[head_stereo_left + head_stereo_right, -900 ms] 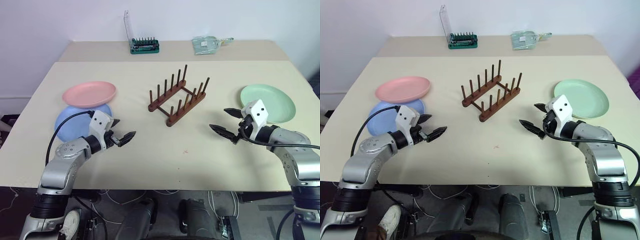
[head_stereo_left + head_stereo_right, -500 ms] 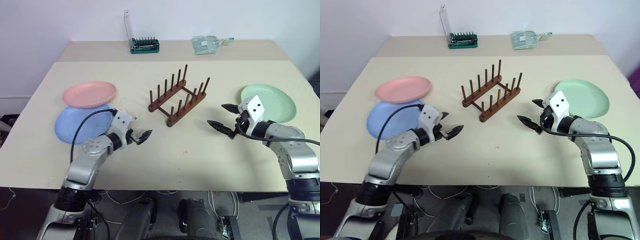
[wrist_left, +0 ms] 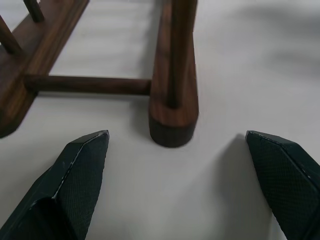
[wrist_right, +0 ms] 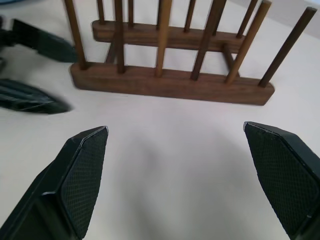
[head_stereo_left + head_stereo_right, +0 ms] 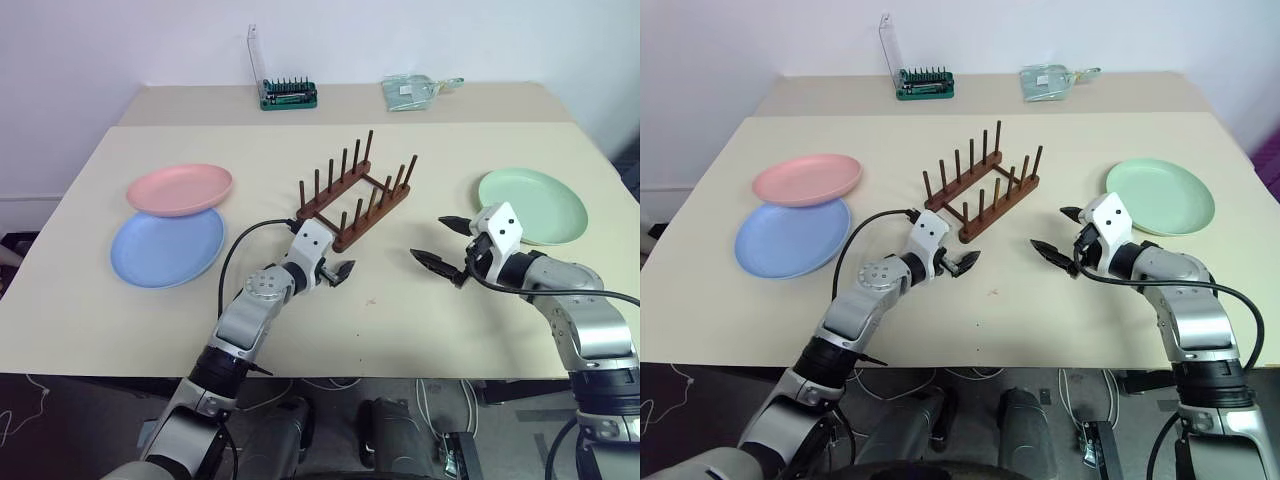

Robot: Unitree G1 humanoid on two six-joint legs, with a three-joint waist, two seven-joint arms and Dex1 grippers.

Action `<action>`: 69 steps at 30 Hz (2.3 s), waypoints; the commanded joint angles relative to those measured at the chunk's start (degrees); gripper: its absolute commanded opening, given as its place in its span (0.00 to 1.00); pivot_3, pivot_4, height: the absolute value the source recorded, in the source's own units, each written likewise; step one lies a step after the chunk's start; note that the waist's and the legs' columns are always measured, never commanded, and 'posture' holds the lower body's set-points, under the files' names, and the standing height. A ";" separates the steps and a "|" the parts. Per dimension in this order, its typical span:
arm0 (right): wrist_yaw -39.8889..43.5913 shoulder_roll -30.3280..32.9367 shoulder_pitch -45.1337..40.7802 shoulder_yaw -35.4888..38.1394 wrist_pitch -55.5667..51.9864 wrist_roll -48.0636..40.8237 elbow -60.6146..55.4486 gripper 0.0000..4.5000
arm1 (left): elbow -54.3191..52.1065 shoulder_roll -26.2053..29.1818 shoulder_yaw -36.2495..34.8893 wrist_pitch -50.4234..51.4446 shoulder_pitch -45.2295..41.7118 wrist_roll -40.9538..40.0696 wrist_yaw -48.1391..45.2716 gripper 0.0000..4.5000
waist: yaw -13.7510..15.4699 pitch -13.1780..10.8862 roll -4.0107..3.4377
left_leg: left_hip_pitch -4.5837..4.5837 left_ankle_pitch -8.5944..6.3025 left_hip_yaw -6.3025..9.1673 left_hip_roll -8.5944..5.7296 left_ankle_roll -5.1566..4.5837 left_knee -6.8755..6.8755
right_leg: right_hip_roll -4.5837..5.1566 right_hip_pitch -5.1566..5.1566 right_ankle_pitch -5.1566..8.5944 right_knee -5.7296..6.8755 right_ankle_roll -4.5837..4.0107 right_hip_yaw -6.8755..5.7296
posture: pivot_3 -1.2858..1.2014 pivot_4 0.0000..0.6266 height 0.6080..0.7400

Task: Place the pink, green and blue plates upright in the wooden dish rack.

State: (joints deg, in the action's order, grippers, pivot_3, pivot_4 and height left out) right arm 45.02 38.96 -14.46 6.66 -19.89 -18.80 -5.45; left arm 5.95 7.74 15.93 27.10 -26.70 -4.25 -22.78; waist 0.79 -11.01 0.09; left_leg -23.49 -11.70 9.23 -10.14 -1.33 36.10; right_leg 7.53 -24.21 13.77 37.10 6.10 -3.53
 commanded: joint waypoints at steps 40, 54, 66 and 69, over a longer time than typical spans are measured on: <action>3.17 8.28 14.55 3.34 -3.14 1.54 -8.85 0.58 | 3.93 17.58 -3.12 -7.57 -0.79 -5.71 -35.26 0.71 | -0.54 0.01 0.03 | -0.07 -0.11 -0.15 -0.01 -0.43 0.00 | 0.00 -0.09 0.01 -0.11 0.07 0.14 | 0.52 0.24 0.93; -7.77 0.69 0.84 -10.29 -1.57 16.73 2.82 0.02 | 7.23 5.68 3.54 -2.07 -4.23 6.41 -11.77 0.20 | 1.52 0.13 0.13 | 0.06 -0.20 -0.54 0.02 -0.29 0.10 | 0.08 0.27 0.01 -0.12 0.01 0.37 | 0.52 0.24 0.93; -12.87 -3.19 -8.43 -11.75 3.77 21.82 16.54 0.02 | 22.47 1.82 2.26 -10.14 -11.89 6.24 -7.65 0.20 | 1.36 0.49 0.28 | 0.23 -0.18 -0.55 0.04 -0.28 0.12 | 0.02 0.31 -0.17 -0.04 0.23 0.38 | 0.52 0.24 0.93; -12.40 -3.58 -9.16 -11.96 4.64 21.89 17.50 0.02 | 23.87 1.46 2.10 -11.01 -12.70 6.04 -7.55 0.20 | 1.36 0.50 0.29 | 0.22 -0.18 -0.55 0.04 -0.28 0.12 | 0.02 0.31 -0.19 -0.05 0.25 0.38 | 0.52 0.24 0.93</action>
State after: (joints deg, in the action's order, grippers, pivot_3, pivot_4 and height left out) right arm 32.67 35.72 -23.32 -5.27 -15.73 2.47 11.53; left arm 27.12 8.73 18.74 15.38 -39.86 -0.42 -31.64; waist 2.15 -10.51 0.38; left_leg -23.27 -11.87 8.68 -10.10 -1.61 36.21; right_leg 7.54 -23.91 13.58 37.05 6.37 -3.15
